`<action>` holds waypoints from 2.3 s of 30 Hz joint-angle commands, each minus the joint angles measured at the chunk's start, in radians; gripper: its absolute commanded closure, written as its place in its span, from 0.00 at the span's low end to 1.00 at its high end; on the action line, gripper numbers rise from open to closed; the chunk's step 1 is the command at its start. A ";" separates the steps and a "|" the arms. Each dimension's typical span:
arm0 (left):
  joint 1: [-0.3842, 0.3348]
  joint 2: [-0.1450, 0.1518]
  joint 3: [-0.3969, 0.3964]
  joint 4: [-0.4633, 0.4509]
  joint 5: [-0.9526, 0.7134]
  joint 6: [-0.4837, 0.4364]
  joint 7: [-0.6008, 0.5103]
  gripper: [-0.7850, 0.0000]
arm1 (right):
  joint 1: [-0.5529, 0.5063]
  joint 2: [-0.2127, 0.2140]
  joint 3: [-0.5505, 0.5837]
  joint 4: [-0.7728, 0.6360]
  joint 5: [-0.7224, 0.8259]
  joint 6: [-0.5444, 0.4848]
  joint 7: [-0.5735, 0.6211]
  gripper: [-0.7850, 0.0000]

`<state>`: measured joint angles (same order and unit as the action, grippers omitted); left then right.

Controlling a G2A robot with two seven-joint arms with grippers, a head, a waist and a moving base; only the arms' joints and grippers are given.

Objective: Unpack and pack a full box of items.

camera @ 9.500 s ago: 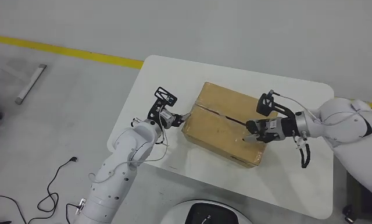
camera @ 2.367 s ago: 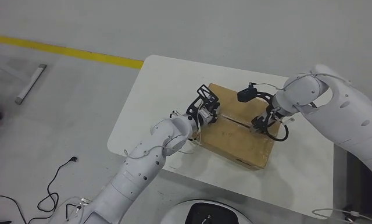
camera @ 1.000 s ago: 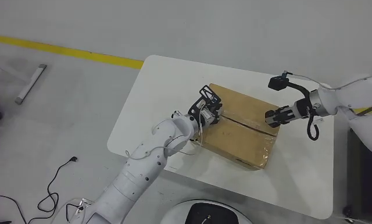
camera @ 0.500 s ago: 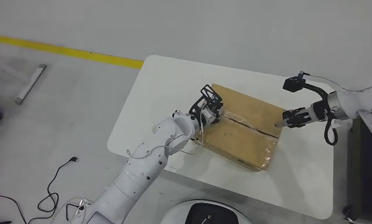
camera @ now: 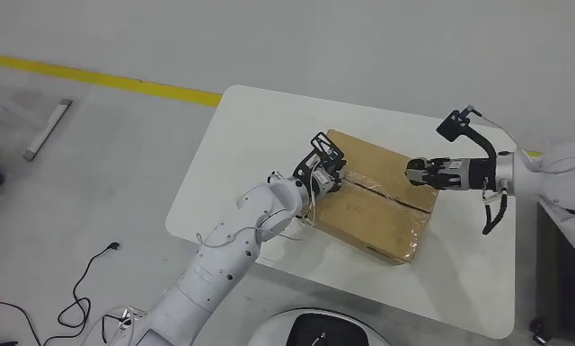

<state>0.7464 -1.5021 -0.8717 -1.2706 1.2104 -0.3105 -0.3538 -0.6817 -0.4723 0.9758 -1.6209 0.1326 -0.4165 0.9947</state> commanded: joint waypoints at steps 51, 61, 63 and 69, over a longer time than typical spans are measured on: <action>0.138 0.048 -0.209 -0.270 0.110 0.026 0.002 0.00 | 0.111 -0.131 -0.041 0.185 -0.032 -0.028 0.072 1.00; 0.204 0.066 -0.263 -0.350 0.149 0.006 0.013 0.00 | -0.119 -0.065 0.180 0.058 -0.143 0.143 -0.300 1.00; 0.204 0.066 -0.263 -0.350 0.149 0.006 0.013 0.00 | -0.119 -0.065 0.180 0.058 -0.143 0.143 -0.300 1.00; 0.204 0.066 -0.263 -0.350 0.149 0.006 0.013 0.00 | -0.134 -0.067 0.182 0.054 -0.159 0.149 -0.342 1.00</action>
<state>0.9502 -1.4358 -1.1351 -1.6205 1.3591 -0.3044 -0.3407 -0.8053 -0.5381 1.1566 -1.5627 -0.0151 -0.2688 0.6871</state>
